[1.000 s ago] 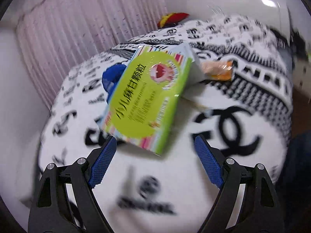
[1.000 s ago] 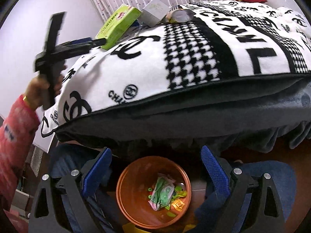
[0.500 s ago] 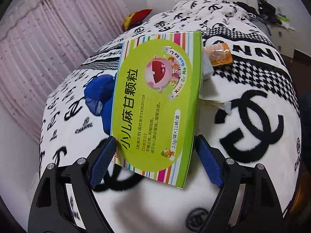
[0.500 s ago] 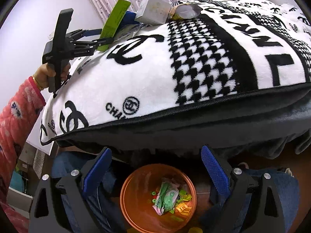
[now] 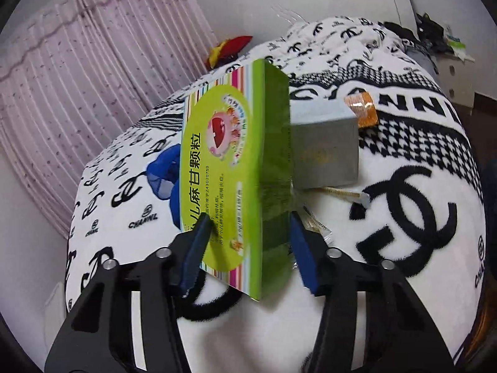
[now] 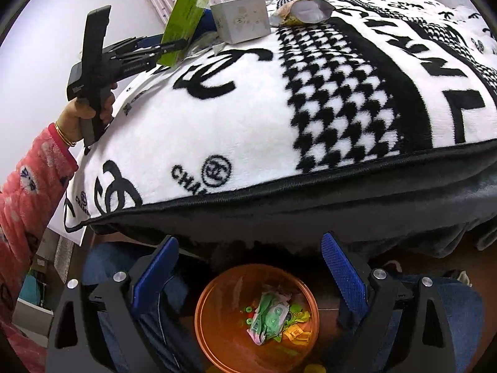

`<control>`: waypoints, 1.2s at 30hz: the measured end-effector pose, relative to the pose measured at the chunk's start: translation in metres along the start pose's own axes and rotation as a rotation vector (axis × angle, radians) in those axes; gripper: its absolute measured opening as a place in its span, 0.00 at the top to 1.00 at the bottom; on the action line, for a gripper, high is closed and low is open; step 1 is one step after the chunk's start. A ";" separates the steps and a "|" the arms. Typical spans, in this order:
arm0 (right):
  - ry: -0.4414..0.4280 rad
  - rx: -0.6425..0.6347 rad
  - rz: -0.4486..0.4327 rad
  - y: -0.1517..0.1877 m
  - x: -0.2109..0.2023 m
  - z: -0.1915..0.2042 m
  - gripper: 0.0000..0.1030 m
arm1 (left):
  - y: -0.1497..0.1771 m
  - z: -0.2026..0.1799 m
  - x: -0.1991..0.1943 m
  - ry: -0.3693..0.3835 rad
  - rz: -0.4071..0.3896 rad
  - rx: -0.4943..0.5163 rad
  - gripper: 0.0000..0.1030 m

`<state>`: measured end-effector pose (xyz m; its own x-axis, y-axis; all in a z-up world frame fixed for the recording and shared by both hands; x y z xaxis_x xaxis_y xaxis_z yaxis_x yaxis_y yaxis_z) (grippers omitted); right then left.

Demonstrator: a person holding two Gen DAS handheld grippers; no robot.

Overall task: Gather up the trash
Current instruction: 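Reach to the bed and grasp the green medicine box with the left gripper, then grasp the grey box with the right gripper while the left holds the green box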

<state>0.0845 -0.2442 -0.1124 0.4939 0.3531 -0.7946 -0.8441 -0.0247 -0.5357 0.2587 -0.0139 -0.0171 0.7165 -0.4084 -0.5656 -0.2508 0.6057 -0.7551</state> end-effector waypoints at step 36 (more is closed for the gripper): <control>-0.003 -0.087 -0.100 -0.036 -0.013 0.024 0.11 | 0.025 0.061 -0.073 0.103 -0.176 -0.583 0.70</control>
<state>0.1036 -0.2251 -0.0760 0.5737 0.3608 -0.7353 -0.7693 -0.0707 -0.6350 0.2396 0.0726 0.0260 0.7202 -0.5500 -0.4228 -0.4696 0.0621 -0.8807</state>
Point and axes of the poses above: each gripper's, at about its wrist camera, not at the fingertips, and x roughly the way its jaws point, z to its left, y to its underside, the point moved 4 cm from there along x, roughly the way its jaws point, and after that the axes turned 3 degrees about -x, right-handed, at the moved point
